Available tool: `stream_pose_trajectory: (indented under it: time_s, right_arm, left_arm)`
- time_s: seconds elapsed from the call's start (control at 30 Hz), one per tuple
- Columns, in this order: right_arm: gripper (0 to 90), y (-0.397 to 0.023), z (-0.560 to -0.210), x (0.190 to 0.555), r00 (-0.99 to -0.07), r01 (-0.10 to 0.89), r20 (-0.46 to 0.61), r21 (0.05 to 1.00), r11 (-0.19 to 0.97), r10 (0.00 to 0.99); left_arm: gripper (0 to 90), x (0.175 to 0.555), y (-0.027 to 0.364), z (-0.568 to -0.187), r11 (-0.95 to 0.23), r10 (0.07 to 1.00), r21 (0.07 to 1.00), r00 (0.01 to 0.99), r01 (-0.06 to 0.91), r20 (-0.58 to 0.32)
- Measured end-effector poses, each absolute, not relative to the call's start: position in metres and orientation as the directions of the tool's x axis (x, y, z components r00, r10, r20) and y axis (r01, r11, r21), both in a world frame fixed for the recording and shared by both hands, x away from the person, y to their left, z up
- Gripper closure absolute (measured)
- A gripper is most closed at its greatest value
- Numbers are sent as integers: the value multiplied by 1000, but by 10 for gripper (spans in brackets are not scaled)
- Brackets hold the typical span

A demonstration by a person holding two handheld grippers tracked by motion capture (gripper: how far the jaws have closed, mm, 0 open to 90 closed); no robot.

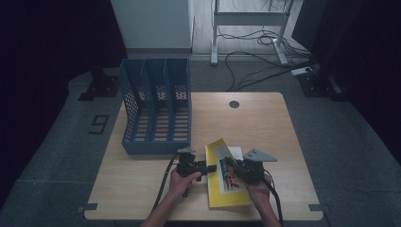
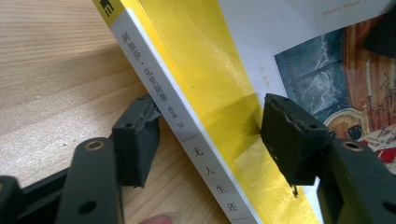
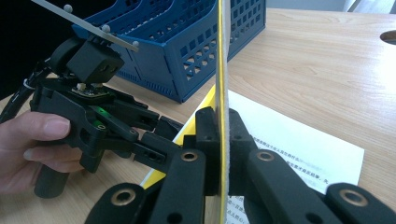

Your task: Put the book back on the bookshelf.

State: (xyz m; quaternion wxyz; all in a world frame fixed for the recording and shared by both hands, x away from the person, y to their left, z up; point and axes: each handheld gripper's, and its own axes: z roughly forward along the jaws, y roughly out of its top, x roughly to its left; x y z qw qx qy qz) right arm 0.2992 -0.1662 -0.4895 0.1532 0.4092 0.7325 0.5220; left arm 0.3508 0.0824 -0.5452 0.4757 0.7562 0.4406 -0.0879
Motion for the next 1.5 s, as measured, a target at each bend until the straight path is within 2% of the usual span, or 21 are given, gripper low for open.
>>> stream_pose_trajectory:
  time_s: [0.43, 0.77, 1.17, 1.5]
  right_arm:
    - [865, -179, -491, 302, -608, 465, 243, 881, 91, 756]
    - [864, -181, -499, 306, -593, 488, 225, 864, 123, 773]
    - [869, -185, -504, 308, -597, 492, 249, 864, 104, 763]
    - [870, -184, -497, 302, -637, 445, 249, 892, 84, 729]
  left_arm:
    - [520, 345, 87, -539, -110, 585, 673, 595, 732, -551]
    - [611, 342, 89, -535, -97, 579, 691, 606, 716, -546]
    - [614, 341, 87, -533, -93, 570, 699, 613, 709, -547]
    - [639, 337, 92, -521, -86, 553, 729, 641, 679, -532]
